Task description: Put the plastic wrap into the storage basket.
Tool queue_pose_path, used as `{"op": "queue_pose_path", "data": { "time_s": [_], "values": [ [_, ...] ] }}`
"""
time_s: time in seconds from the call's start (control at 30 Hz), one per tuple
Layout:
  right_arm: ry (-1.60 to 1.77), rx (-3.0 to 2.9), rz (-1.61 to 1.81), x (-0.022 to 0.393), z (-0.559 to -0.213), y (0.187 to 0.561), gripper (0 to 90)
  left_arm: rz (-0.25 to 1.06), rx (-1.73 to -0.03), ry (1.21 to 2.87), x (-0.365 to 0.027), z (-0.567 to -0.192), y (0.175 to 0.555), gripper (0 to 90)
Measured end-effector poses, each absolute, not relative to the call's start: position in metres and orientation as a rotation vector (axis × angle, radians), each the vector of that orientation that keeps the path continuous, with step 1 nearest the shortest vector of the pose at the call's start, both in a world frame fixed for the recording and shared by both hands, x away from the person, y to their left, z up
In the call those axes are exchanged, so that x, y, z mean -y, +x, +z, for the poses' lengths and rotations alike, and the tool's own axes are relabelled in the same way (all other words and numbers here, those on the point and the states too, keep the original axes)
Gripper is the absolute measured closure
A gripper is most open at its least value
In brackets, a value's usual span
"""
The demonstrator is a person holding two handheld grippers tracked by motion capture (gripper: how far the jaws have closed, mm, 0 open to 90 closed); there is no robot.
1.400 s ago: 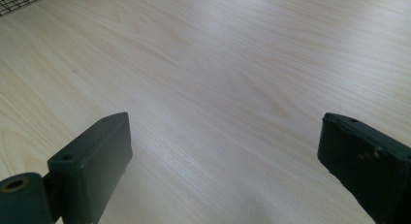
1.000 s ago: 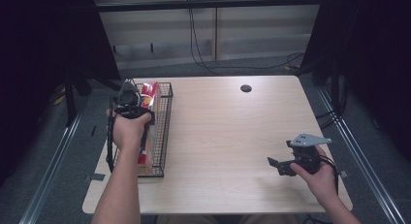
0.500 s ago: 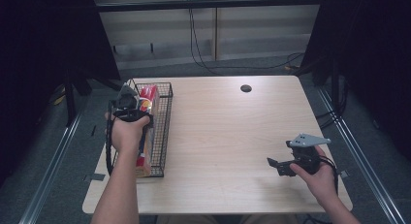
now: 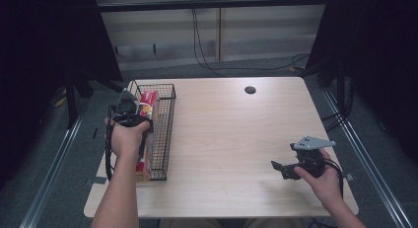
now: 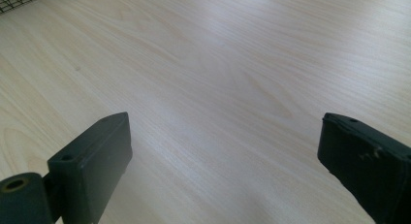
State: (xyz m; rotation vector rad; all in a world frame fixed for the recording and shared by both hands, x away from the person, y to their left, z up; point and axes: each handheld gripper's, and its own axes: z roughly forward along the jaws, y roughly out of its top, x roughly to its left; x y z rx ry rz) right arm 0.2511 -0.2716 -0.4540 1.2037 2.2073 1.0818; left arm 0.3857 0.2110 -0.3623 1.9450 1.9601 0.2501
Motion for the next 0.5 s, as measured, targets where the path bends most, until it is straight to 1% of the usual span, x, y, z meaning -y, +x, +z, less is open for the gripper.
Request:
{"op": "queue_pose_path", "data": {
  "time_s": [0.5],
  "values": [
    [1.196, -2.219, 1.079, 0.271, -0.455, 0.251, 5.2, 0.238, -1.962, 1.972, -0.215, -0.376, 0.389, 43.9]
  ]
}}
